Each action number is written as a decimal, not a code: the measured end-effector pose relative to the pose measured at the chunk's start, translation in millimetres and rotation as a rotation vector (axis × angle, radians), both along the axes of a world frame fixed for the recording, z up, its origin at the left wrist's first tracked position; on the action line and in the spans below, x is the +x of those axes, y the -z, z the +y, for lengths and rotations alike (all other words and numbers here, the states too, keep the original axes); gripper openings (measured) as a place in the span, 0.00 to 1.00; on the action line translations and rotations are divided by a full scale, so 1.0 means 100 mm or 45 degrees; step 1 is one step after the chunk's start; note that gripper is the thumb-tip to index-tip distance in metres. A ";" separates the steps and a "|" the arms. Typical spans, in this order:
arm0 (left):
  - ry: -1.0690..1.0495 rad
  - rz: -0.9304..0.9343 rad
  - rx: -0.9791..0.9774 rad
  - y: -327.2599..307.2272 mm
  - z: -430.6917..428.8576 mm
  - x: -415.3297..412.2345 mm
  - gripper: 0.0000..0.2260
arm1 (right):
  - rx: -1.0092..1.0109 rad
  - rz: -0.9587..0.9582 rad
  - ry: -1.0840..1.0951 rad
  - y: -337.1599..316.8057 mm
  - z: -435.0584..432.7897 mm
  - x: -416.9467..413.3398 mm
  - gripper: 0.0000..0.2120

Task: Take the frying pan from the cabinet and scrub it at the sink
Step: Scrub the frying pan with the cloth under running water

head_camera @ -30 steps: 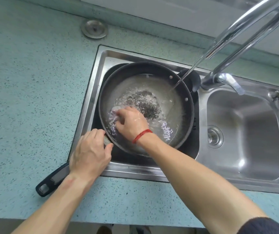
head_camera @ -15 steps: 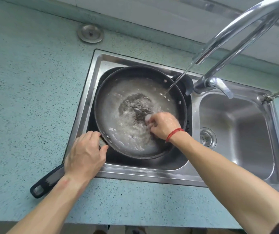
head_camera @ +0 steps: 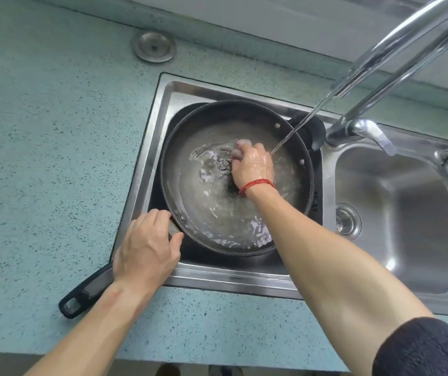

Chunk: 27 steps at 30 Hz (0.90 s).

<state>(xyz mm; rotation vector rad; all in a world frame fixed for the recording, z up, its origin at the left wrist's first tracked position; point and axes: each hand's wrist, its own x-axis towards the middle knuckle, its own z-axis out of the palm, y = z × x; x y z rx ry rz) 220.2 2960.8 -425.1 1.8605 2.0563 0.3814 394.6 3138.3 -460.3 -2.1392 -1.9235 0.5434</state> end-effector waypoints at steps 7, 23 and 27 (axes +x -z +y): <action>-0.027 -0.009 -0.026 0.02 0.00 -0.01 0.09 | -0.117 0.076 -0.392 0.03 -0.50 -0.34 0.17; -0.054 -0.032 -0.029 -0.04 -0.01 0.00 0.06 | -0.532 -0.105 -0.571 -0.24 -0.76 0.30 0.15; -0.050 -0.039 -0.048 0.00 -0.01 -0.01 0.07 | -0.406 -0.156 -0.434 -0.29 -0.71 0.53 0.16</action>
